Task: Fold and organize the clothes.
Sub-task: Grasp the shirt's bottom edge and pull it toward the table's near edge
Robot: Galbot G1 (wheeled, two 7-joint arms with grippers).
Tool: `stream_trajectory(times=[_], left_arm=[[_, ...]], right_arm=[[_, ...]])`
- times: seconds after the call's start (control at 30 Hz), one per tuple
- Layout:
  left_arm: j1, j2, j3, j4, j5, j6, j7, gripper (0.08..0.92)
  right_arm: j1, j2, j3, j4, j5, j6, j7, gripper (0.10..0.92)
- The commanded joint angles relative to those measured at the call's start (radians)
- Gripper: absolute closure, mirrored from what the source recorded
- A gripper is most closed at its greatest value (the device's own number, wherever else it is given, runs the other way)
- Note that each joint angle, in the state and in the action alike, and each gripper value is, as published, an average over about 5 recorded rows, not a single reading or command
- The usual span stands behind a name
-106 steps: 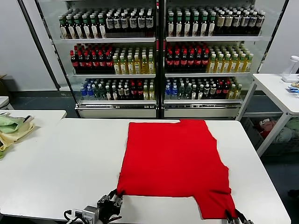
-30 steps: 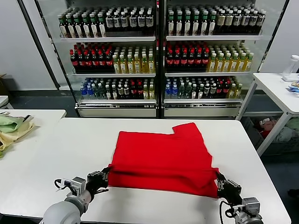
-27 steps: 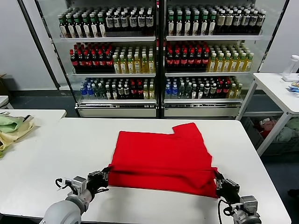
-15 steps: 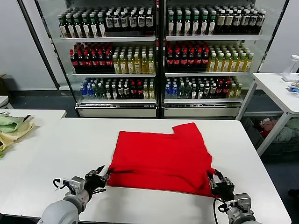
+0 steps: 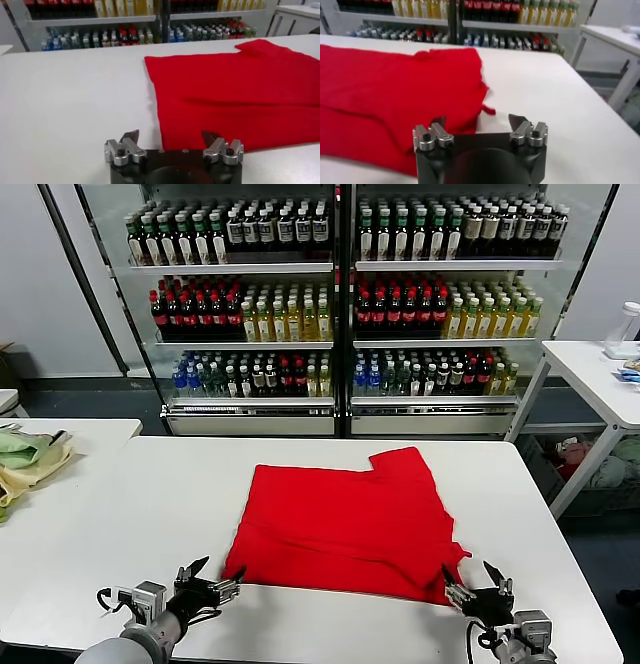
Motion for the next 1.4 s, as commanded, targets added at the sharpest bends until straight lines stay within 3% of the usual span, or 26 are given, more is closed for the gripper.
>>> stream_trajectory(times=[0.03, 0.23, 0.83, 0.97, 1.1, 1.4], left_arm=[[0.018, -0.006, -0.011, 0.013, -0.032, -0.005, -0.02, 0.178], [0.015, -0.007, 0.0, 0.021, -0.038, -0.007, -0.019, 0.285], [0.014, -0.02, 0.039, 0.032, -0.01, -0.006, -0.019, 0.813], [0.029, -0.018, 0.035, 0.003, -0.006, -0.005, -0.019, 0.902], [0.095, -0.004, -0.01, -0.115, -0.005, 0.002, -0.039, 0.915], [0.431, 0.048, -0.201, -0.289, 0.012, 0.006, -0.088, 0.915]], right_arm=[[-0.024, 0.018, -0.012, 0.006, 0.047, -0.026, 0.017, 0.207], [-0.023, 0.019, -0.012, 0.005, 0.083, -0.022, 0.016, 0.343], [-0.038, 0.018, 0.007, 0.027, 0.08, 0.007, -0.018, 0.851], [-0.077, 0.005, 0.044, 0.093, 0.079, -0.003, -0.023, 0.879], [-0.146, -0.005, 0.077, 0.165, 0.077, -0.009, -0.03, 0.879], [-0.264, 0.01, 0.058, 0.238, 0.038, -0.01, -0.028, 0.879]])
